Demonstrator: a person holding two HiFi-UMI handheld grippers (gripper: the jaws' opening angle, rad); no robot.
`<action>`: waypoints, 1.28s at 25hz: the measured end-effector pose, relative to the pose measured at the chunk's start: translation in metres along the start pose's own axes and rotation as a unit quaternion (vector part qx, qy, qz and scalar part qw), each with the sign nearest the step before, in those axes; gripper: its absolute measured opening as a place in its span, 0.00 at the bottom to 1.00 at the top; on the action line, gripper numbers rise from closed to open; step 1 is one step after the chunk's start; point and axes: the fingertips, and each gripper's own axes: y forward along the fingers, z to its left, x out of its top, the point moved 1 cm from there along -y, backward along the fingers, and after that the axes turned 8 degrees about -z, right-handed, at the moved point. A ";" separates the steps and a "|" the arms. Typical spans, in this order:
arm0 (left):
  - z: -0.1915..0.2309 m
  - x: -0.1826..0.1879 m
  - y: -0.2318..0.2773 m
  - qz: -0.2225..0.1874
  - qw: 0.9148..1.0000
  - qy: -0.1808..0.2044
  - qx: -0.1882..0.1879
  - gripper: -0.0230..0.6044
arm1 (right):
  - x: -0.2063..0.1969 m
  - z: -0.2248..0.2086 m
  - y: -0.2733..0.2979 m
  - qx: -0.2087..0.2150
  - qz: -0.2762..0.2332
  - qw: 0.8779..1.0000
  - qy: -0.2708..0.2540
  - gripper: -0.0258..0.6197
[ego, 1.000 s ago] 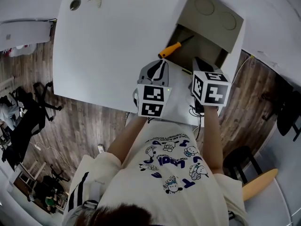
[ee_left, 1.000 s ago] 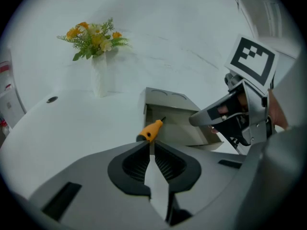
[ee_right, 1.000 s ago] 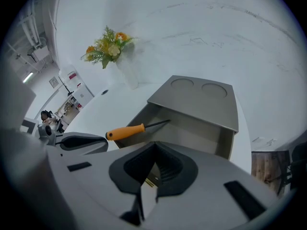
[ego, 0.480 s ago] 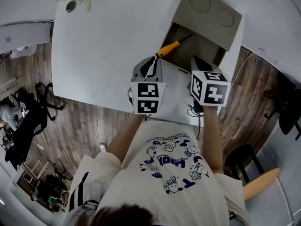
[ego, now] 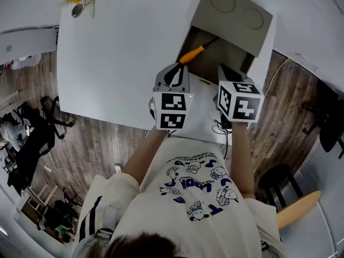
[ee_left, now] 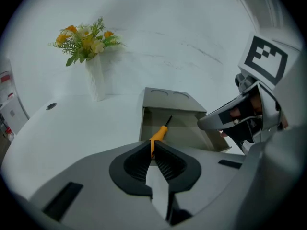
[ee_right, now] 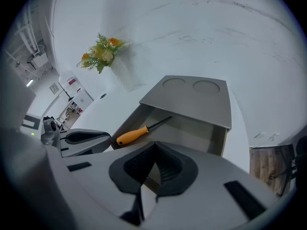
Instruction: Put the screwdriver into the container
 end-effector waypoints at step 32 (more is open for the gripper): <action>0.023 0.096 -0.121 -0.179 0.983 0.009 -0.047 0.07 | 0.051 0.107 -0.100 -0.092 -0.246 0.965 -0.015 0.08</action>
